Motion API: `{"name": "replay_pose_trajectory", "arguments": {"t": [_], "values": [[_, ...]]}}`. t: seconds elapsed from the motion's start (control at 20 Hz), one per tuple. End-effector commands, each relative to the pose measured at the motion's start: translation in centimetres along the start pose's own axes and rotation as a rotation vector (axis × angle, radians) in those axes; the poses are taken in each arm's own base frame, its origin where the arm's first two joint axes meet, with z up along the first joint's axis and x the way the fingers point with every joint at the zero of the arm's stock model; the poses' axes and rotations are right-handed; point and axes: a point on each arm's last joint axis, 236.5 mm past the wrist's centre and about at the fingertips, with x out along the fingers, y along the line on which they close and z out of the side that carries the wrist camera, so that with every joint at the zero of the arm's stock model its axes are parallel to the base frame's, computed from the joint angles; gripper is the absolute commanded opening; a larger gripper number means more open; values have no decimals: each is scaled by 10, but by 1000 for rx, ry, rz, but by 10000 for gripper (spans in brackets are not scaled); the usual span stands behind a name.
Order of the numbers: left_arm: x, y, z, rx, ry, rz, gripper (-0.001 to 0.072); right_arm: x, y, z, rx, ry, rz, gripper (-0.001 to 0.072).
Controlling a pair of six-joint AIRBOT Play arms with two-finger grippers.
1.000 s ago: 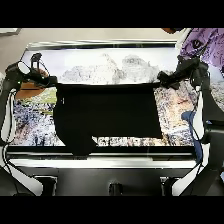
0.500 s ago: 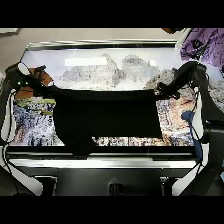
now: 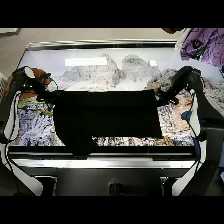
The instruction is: Fold the clothes and pants, and hang the long-sleeved shirts on hangers.
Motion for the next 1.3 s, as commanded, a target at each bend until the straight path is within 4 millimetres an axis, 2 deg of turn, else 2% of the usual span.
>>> {"name": "replay_pose_trajectory", "arguments": {"t": [0.0, 0.05, 0.1, 0.15, 0.2, 0.25, 0.35, 0.4, 0.5, 0.6, 0.65, 0.75, 0.85, 0.95, 1.05, 1.15, 1.25], "values": [[8, 2, -1, -5, 20, 0, 180, 5, 0, -2, 4, 19, 0, 149], [8, 2, 1, -12, 10, 1, 342, 5, 2, -4, 2, 25, 8, 240], [5, 2, 3, -25, -1, 2, 511, 4, 4, -7, -4, 36, 18, 406], [0, 5, 4, -28, -12, 9, 576, 0, 5, -10, -30, 41, 24, 488], [-11, 9, 2, -30, -22, 25, 608, -9, 4, -12, -68, 33, 20, 487], [-24, 14, 0, -38, -40, 34, 608, -20, 3, -13, -113, 11, 13, 487], [-58, 28, -5, -79, -101, 33, 607, -55, -8, -12, -154, -67, 10, 480], [-74, 39, -15, -108, -126, 33, 607, -73, -10, -10, -160, -109, 55, 474], [-85, 57, -53, -198, -129, -14, 607, -99, -25, -14, -123, -173, 165, 474], [-72, 61, -107, -313, -113, -111, 607, -104, -49, -31, -47, -187, 256, 474], [-59, 55, -138, -370, -103, -161, 608, -101, -59, -41, -5, -188, 292, 475], [-31, 36, -191, -453, -88, -235, 607, -89, -73, -63, 53, -187, 308, 474], [-6, 10, -231, -502, -90, -297, 608, -77, -75, -80, 67, -186, 307, 474], [11, -14, -252, -532, -106, -366, 607, -69, -70, -91, 68, -190, 307, 474], [23, -33, -263, -544, -112, -436, 605, -67, -66, -97, 59, -187, 305, 474], [33, -45, -269, -542, -93, -483, 604, -65, -62, -102, 49, -173, 307, 474], [39, -55, -266, -538, -110, -521, 602, -63, -55, -109, 34, -144, 310, 474]]}}
